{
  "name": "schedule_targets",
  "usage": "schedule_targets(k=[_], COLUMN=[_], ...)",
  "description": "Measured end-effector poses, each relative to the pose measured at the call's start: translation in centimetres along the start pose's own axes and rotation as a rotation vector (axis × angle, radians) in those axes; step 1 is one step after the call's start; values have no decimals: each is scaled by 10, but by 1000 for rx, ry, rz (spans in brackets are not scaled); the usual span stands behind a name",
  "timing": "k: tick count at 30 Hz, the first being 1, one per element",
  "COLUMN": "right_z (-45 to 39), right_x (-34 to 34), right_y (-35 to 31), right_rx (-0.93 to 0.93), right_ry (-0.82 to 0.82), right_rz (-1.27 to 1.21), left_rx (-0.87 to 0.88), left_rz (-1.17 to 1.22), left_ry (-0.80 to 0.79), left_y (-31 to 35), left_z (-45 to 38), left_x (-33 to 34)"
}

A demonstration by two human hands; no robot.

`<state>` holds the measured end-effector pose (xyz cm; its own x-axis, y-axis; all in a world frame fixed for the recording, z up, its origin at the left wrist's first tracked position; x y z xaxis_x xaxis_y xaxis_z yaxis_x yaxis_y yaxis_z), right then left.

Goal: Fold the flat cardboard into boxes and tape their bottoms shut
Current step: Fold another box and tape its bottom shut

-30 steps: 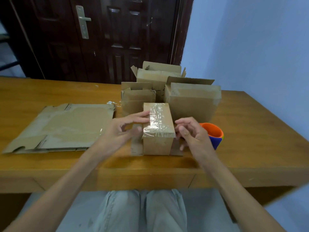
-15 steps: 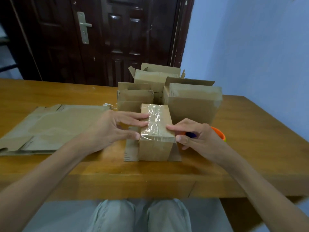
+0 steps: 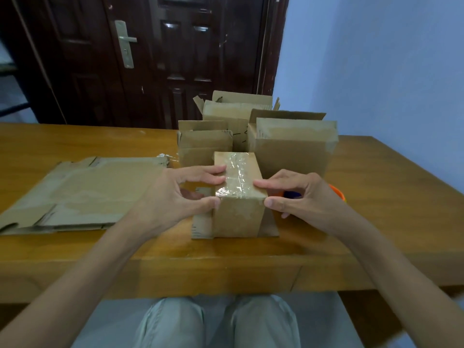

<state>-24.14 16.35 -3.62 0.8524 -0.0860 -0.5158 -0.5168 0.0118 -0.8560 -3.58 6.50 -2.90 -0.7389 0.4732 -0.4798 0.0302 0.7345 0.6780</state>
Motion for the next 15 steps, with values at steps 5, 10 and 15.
schedule_targets(k=[5, 10, 15], right_z=[6, 15, 12], right_x=[3, 11, 14], right_y=[-2, -2, 2], right_rx=[-97, -226, -197], right_ry=[162, 358, 354], right_rz=[21, 59, 28], left_rx=[47, -5, 19], left_rz=[-54, 2, -24], left_ry=[85, 158, 193], left_y=[5, 1, 1], left_z=[7, 14, 15], left_x=[5, 9, 10])
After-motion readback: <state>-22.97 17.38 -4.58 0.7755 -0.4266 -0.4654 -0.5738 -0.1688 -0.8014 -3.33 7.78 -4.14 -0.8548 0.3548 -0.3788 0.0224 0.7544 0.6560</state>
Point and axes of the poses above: each hand's wrist, its own z-axis away from the middle knuckle, its own x-axis out of the palm, y = z × x, the point moved 10 cm from there along -z, towards the middle knuckle, and after that the axes turned 13 degrees about x, right-handed, at the moved point
